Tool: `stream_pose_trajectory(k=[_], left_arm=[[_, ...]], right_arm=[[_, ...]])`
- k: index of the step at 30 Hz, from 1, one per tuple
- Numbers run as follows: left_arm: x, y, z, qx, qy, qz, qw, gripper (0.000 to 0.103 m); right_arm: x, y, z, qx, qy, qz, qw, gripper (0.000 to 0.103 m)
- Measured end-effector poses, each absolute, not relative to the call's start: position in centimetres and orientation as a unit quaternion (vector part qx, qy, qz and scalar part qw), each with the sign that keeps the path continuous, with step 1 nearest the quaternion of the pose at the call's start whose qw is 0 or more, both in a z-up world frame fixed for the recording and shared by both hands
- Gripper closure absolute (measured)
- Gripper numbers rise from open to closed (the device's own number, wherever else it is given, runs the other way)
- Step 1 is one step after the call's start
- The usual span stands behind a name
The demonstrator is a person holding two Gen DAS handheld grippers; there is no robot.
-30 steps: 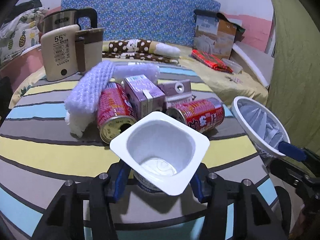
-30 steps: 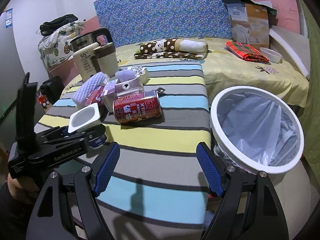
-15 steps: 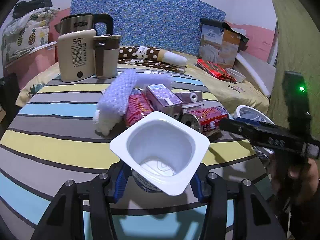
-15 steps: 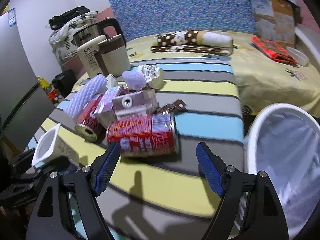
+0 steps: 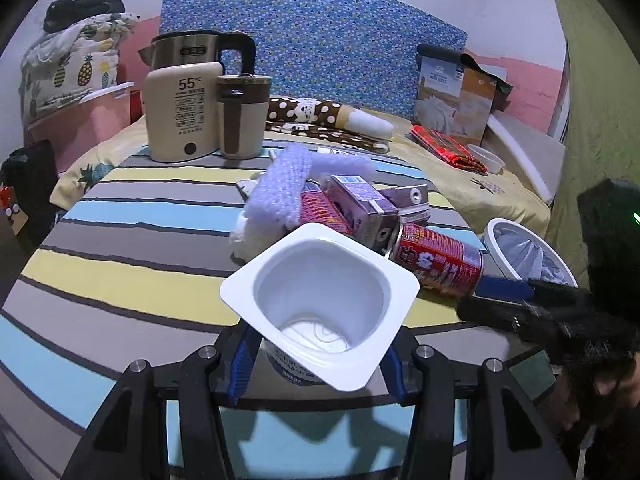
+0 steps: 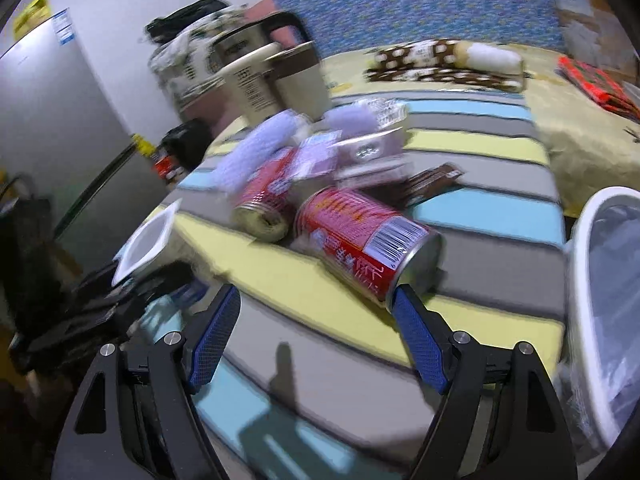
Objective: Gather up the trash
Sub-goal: 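Grasp the lying red can with the right tool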
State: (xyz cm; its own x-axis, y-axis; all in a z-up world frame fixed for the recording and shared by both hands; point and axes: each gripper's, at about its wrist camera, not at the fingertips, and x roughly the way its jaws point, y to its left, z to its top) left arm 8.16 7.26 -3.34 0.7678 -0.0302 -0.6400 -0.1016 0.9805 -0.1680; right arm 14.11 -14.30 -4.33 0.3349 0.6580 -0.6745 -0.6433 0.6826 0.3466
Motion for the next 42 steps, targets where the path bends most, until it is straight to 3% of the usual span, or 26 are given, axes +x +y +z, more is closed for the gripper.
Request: stream_pose_trajectory(k=[8,15,17,18,19,42], left_arm=[[7.2,7.6,-3.1,-0.1,0.339,0.024,0.935,0.05],[7.3,7.5,-3.2,-0.098,0.343,0.02,0.934,0.05],[7.4,7.5,-3.2,-0.099,0.344,0.022,0.933,0.05],[7.5,7.6,-3.2,-0.099,0.345,0.023,0.933,0.05],[7.6,7.6,-3.2,-0.098,0.345,0.024,0.933,0.05],[13.5,-1.9,-1.6,-0.046,0.349,-0.084,0.932,0.05]], right_arm=[[14.9,-15.4,-3.0,-0.029,0.365,0.357,0.859,0.024],[17.5,-13.5,-4.7,-0.047,0.389,0.374,0.841,0.024],[17.1,-13.7,-4.9,-0.034,0.401,0.382,0.832,0.031],[17.1,-13.8,-5.1,-0.028,0.408,0.384,0.828,0.043],[17.0,-13.9,-5.2,-0.023,0.414,0.385,0.824,0.047],[14.4,-23.8,-3.4,0.108,0.379,0.267,0.88,0.048]])
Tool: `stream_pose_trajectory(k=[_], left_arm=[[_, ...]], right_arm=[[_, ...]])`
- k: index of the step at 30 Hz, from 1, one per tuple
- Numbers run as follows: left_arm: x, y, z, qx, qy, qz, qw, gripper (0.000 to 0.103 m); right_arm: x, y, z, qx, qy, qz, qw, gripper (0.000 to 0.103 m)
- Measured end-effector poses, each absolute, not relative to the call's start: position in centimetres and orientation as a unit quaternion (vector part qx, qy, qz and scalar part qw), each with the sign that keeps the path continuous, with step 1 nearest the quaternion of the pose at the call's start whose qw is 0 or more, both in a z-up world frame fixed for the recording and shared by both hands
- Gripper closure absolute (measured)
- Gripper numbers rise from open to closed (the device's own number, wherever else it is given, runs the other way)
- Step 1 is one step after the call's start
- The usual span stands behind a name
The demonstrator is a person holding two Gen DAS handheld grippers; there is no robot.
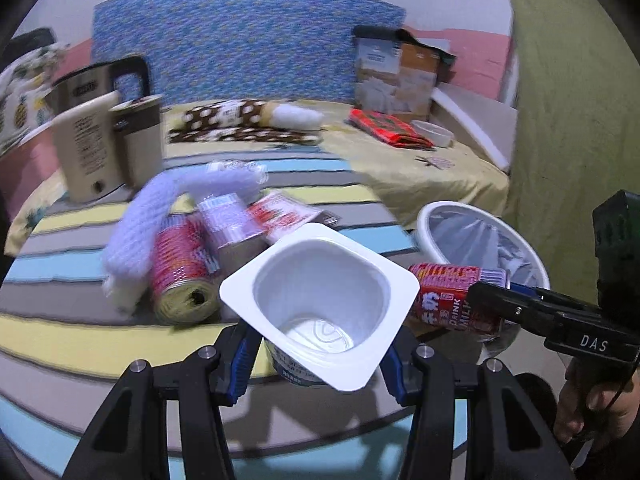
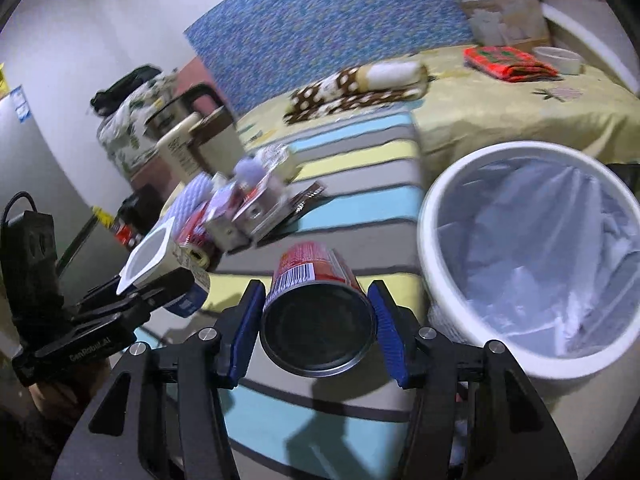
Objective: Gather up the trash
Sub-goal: 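Carry the yogurt cup and red can over the white bin and open both tools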
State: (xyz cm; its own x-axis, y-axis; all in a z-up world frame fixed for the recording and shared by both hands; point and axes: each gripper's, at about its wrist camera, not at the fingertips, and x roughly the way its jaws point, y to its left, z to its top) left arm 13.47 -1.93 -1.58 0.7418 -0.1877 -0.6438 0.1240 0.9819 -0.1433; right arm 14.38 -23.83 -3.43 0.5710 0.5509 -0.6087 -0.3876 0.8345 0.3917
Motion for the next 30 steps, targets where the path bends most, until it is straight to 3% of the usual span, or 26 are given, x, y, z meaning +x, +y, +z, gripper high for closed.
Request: stream_pose_trajectory(k=[14,30], left_arm=[[18.0,-10.2,0.2,-0.012,0.336,-0.161,0.928,0.05],[22.5,-19.1,-2.2,0.015,0.361,-0.265,0.894,0.05]], right_arm=[[15.2,-30.1,-1.2,0.137,0.321,0.186,0.919,0.048],[15.8,-35.8,-4.0,0.144,0.35,0.087,0.921,0.048]])
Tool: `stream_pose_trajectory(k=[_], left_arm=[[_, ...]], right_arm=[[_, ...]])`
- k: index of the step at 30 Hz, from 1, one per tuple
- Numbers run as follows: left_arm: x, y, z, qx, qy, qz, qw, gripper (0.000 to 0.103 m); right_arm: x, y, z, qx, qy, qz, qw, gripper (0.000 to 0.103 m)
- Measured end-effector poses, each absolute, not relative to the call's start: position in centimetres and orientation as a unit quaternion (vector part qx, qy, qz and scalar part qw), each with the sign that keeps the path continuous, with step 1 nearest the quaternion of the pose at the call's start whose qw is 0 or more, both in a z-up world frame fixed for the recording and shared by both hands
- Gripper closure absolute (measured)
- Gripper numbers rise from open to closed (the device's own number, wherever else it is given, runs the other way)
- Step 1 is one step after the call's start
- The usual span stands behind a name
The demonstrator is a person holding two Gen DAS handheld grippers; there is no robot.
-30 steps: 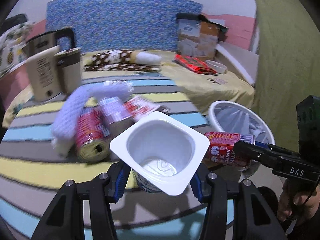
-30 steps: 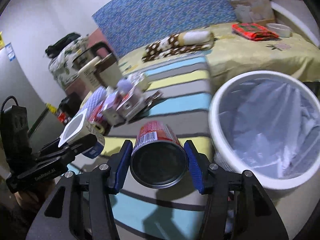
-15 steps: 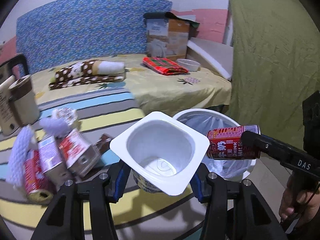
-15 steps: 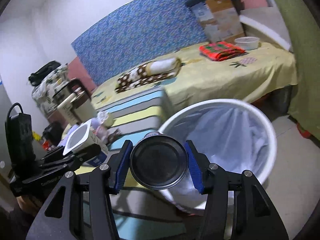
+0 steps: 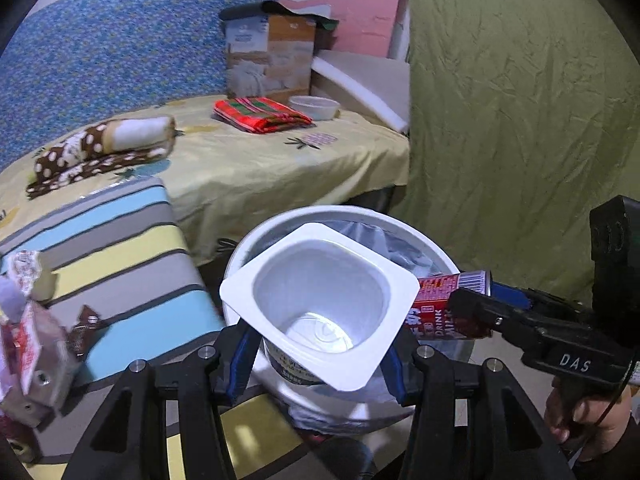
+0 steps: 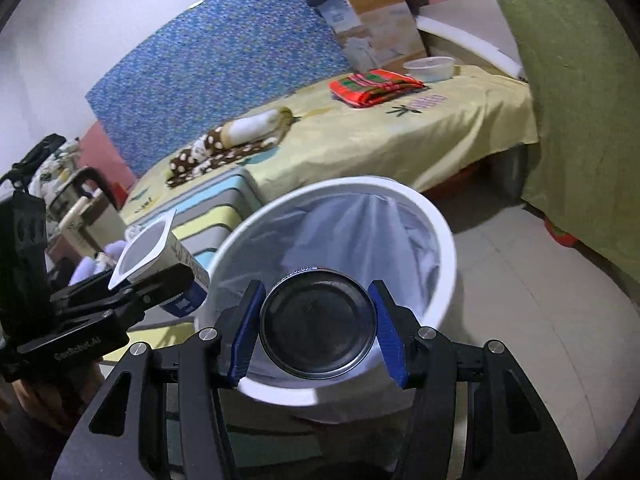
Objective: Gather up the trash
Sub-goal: 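Carry the yogurt cup and red can over the white bin and open both tools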
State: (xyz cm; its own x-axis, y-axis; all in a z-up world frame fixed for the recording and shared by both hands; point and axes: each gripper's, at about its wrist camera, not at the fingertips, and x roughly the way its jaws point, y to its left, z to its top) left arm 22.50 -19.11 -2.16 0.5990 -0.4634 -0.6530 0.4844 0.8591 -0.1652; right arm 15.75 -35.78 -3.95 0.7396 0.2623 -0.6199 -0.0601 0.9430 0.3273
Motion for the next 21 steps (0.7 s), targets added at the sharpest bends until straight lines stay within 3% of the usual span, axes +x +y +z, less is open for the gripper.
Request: stream_pose_trajectory(k=[3,6,21], left_arm=[[23.0,-19.6,-2.6,0.014,0.367,-0.268,0.891,0.047],[23.3,-19.8,-3.0,0.009,0.369,-0.274,0.888,0.035],[21.2,-16.5,-1.6,-0.018,0.349,-0.245,0.904,0.034]], right_arm=[[16.1,-36.2,-4.2,0.139,0.355,0.081,0.921,0.048],[16.2,-36.4,-4.5,0.134,0.361,0.077,0.92,0.048],[14.8,-35.9,-3.2,0.127,0.349,0.07,0.926,0.048]])
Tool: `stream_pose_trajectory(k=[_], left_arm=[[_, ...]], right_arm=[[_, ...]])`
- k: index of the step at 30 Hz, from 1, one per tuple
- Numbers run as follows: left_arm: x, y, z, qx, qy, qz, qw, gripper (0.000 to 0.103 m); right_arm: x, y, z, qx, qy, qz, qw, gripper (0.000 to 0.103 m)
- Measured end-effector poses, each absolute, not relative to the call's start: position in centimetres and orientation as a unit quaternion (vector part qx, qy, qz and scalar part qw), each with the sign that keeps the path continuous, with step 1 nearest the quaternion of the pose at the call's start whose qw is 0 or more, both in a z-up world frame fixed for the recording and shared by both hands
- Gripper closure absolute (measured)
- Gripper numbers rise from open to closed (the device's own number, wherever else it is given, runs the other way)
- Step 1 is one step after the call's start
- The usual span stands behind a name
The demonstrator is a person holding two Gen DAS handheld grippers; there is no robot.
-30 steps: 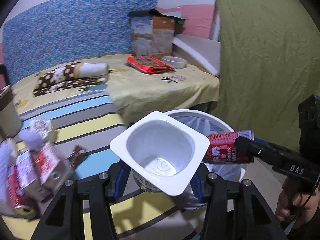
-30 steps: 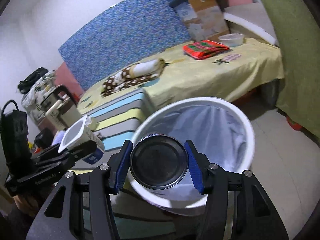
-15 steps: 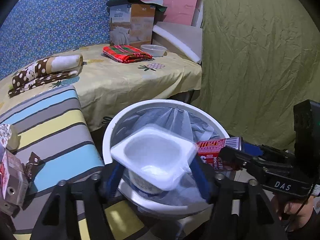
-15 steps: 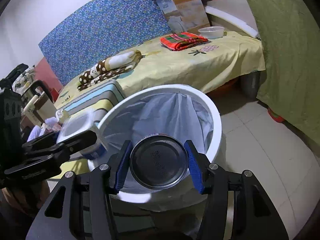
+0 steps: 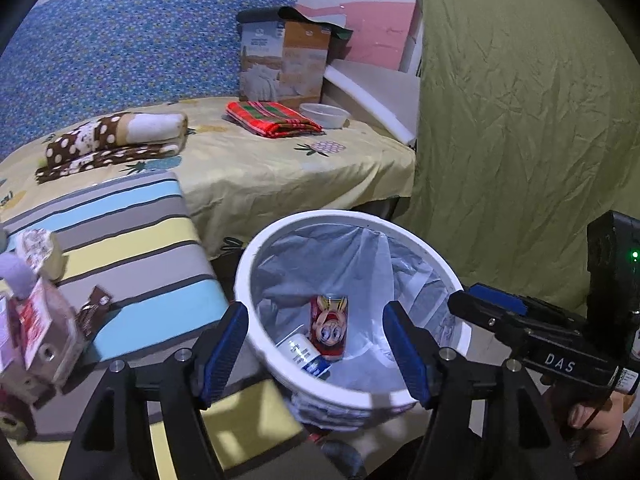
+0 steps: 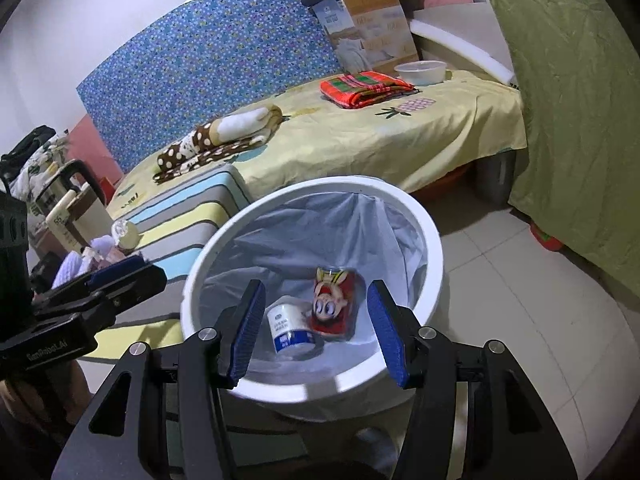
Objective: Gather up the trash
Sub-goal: 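Carry the yogurt cup and red can over the white bin and open both tools, then move both open tools back from the bin to the table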
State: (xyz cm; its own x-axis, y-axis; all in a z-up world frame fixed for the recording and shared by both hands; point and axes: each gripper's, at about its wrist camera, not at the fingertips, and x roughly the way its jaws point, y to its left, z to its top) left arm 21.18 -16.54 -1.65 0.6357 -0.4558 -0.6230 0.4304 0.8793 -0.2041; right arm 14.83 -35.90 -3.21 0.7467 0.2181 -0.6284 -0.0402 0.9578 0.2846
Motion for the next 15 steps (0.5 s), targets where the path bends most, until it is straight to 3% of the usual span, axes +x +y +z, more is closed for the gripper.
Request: stream_pose_trajectory(k=[15], left_arm=[[14.3,-9.2,-0.7,-0.034,0.335,-0.159,0.928,0.034]], right_arm=[[11.8,-29.0,-1.6,0.101,0.351,0.171,0.915,0.047]])
